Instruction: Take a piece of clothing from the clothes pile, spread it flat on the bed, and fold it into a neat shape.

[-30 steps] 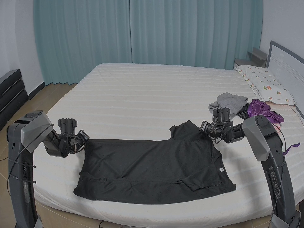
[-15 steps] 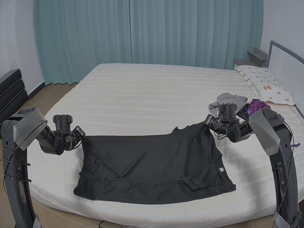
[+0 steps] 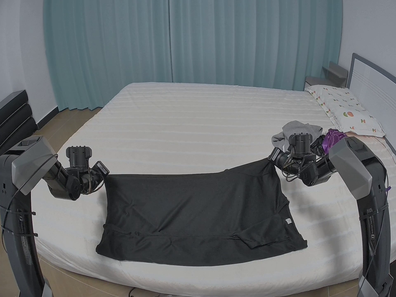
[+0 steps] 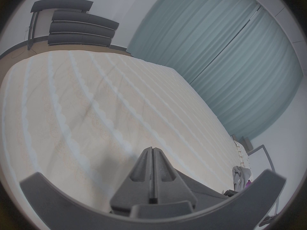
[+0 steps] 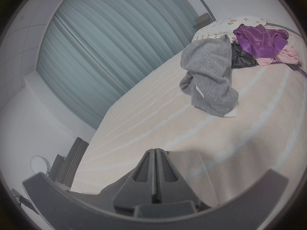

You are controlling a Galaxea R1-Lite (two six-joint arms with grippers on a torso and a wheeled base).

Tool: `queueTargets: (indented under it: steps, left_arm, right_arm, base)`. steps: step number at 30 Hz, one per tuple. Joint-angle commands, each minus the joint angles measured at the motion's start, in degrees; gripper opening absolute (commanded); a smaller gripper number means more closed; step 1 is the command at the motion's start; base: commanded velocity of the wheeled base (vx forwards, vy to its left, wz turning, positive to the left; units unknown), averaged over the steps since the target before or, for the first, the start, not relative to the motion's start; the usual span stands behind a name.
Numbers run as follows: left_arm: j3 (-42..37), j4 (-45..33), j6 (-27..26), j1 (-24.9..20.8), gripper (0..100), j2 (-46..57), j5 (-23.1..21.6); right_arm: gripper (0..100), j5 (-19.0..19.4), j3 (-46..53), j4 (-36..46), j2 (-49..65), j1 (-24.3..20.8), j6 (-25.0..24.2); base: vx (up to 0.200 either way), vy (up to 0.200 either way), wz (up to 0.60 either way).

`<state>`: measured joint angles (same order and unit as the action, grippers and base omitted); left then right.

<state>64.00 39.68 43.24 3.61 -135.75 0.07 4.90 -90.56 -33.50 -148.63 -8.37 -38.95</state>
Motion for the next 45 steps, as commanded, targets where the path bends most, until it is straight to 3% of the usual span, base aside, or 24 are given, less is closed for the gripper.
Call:
queueTargets:
  steps: [1, 16, 23, 31, 45]
  left_arm:
    - [-0.28, 0.05, 0.0, 0.17, 0, 1.37, 0.01]
    - [-1.42, 1.01, -0.53, -0.27, 0, 1.11, -0.07]
    - [-6.08, 1.45, -0.7, -0.36, 0, 3.3, -0.07]
    - [-10.48, 1.45, -0.88, -1.32, 0, 6.38, 0.01]
    - [-18.39, 1.72, -1.14, -1.41, 0, 9.1, -0.07]
  right_arm:
    - [0, 0.11, 1.79, -0.16, 1.67, 0.29, 0.1]
    - [0, 0.81, 5.93, 0.01, 2.82, 0.46, 2.21]
    - [0, 1.78, 10.32, -0.16, 5.45, 0.73, 3.88]
    - [0, 5.38, 20.69, -0.25, 12.13, 0.9, 3.88]
    - [0, 7.05, 30.89, -0.34, 17.85, 0.99, 3.88]
  base:
    - [0.0, 0.0, 0.0]
    - [0.0, 0.0, 0.0]
    - [0.0, 0.0, 0.0]
    - [0.0, 0.0, 0.0]
    - [0.0, 0.0, 0.0]
